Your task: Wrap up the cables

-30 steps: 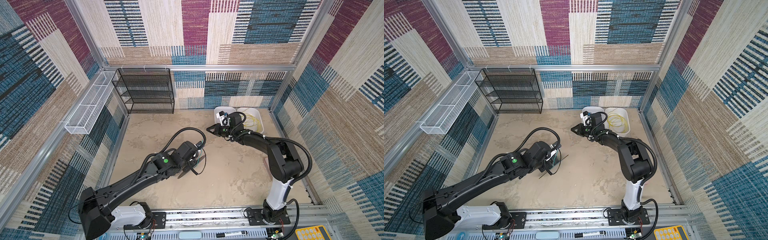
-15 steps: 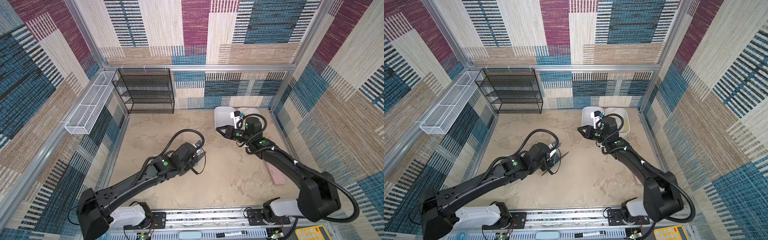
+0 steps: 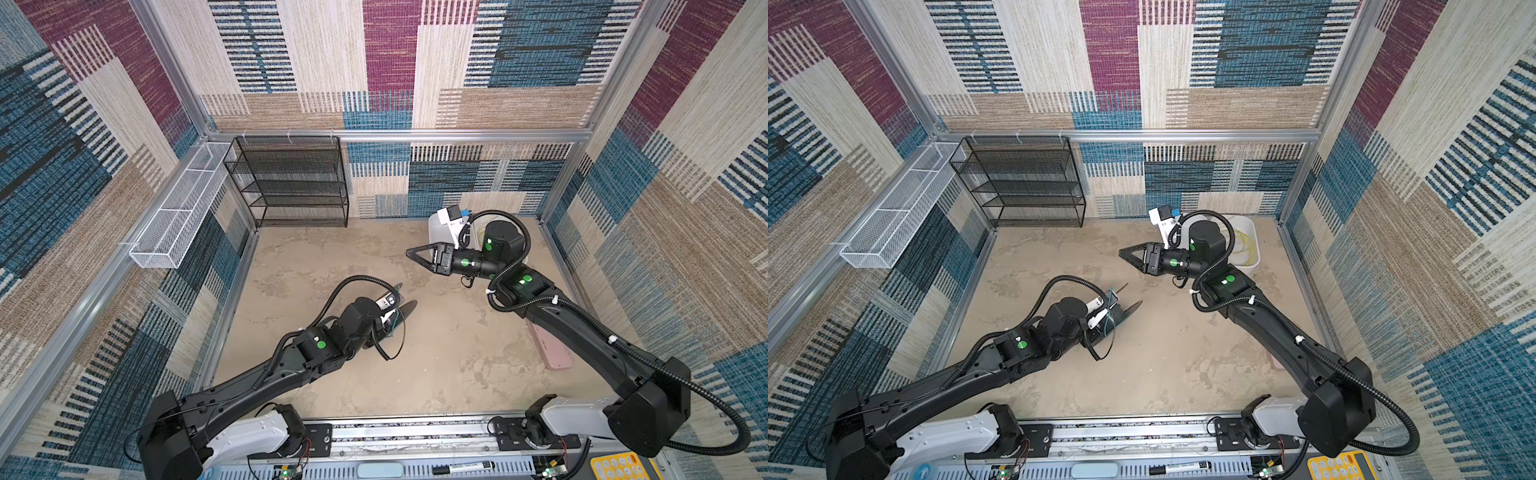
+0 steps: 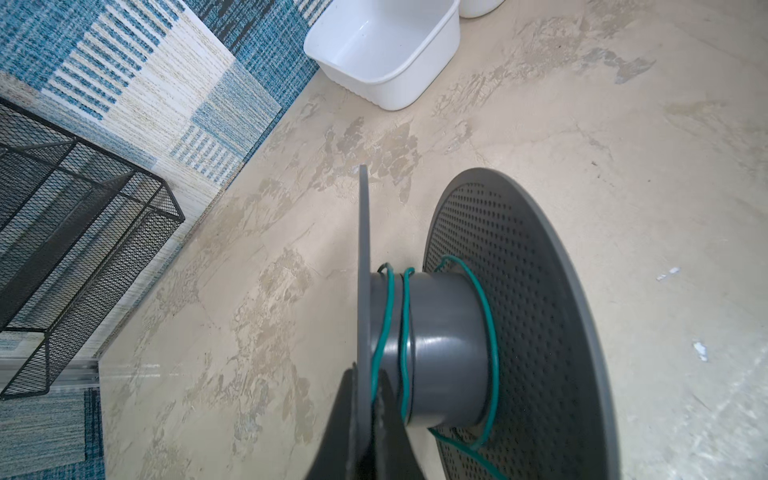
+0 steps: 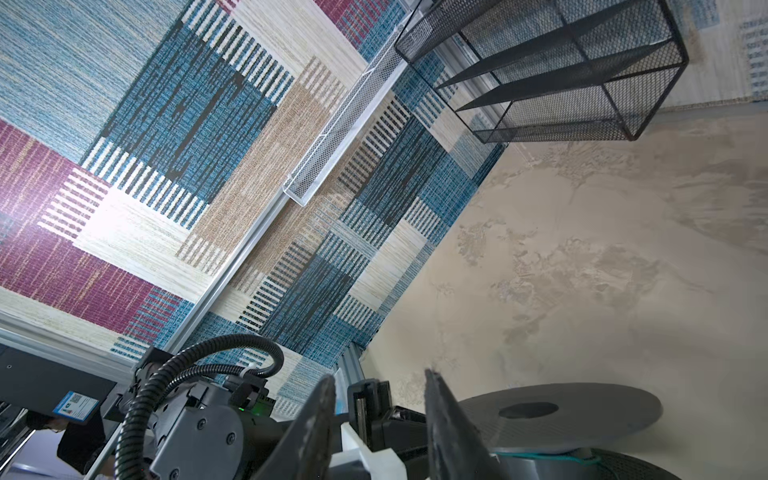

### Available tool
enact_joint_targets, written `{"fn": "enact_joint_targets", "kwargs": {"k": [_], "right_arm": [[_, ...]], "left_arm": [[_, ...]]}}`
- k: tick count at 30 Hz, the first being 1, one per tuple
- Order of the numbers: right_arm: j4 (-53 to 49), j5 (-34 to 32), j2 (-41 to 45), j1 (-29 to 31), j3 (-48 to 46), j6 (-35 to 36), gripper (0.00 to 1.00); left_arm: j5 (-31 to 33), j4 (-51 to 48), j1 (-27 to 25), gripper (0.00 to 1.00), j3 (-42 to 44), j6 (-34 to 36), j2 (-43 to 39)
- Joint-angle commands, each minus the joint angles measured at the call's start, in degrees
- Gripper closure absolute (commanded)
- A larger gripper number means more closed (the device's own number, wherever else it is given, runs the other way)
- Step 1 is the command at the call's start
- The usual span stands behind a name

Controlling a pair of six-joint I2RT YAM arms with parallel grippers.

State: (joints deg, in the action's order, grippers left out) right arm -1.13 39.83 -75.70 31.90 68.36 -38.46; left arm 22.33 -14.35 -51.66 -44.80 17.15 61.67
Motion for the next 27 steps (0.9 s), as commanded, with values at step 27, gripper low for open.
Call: {"fn": "enact_joint_targets", "kwargs": {"k": [27], "right_arm": [[-11.9, -6.0, 5.1, 7.6, -2.0, 3.8, 0.67]], "left_arm": [[-0.4, -2.2, -0.1, 1.0, -0.4, 1.7, 2.8]]}}
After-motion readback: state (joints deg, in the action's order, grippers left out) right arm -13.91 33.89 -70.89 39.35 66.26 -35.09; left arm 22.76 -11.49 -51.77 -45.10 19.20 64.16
